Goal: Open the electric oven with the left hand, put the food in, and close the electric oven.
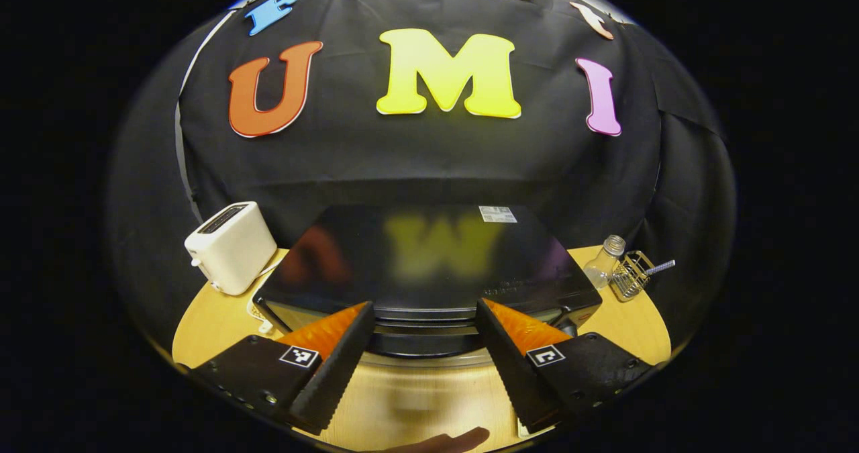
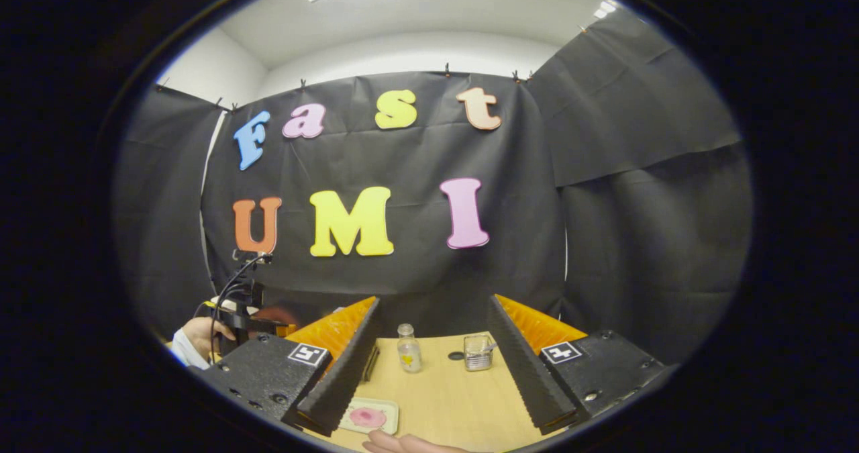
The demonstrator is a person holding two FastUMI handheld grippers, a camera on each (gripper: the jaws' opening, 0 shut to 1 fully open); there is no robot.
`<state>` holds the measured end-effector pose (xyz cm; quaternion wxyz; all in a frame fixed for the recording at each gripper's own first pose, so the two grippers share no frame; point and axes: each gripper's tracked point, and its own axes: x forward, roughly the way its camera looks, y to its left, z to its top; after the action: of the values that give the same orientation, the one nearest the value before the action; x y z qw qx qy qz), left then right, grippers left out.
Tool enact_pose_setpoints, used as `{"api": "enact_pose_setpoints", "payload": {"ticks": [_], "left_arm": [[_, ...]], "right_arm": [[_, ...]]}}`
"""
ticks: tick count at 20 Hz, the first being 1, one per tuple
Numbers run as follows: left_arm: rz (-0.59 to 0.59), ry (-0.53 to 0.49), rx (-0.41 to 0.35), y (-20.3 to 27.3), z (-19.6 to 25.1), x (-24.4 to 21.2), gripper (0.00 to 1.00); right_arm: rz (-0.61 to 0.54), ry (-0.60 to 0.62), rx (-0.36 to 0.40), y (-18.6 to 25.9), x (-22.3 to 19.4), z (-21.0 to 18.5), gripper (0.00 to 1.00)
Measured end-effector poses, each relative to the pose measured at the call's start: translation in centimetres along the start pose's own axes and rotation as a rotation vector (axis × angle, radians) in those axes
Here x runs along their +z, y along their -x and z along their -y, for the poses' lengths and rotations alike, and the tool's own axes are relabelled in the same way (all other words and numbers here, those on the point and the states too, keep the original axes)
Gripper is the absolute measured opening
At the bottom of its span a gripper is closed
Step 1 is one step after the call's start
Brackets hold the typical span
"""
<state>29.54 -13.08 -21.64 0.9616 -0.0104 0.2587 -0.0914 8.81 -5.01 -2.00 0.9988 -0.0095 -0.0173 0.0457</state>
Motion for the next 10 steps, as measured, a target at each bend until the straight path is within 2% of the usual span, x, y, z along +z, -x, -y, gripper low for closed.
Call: {"api": "enact_pose_setpoints", "payload": {"ticks": [1,2,10], "left_arm": [[0.002,-0.009,0.010,0.1,0.1,-0.1,0.96],[0.000,-0.011,0.012,0.1,0.1,-0.2,0.96],[0.027,0.013,0.003,2.0,0.0,-1.3,0.96]], "right_arm": [[-0.009,0.000,0.000,0.0,-0.2,0.0,1.00],[-0.014,-0.001,0.000,0.0,-0.3,0.0,0.96],[-0.005,0.000,-0.012,1.0,0.0,0.2,0.96]]}}
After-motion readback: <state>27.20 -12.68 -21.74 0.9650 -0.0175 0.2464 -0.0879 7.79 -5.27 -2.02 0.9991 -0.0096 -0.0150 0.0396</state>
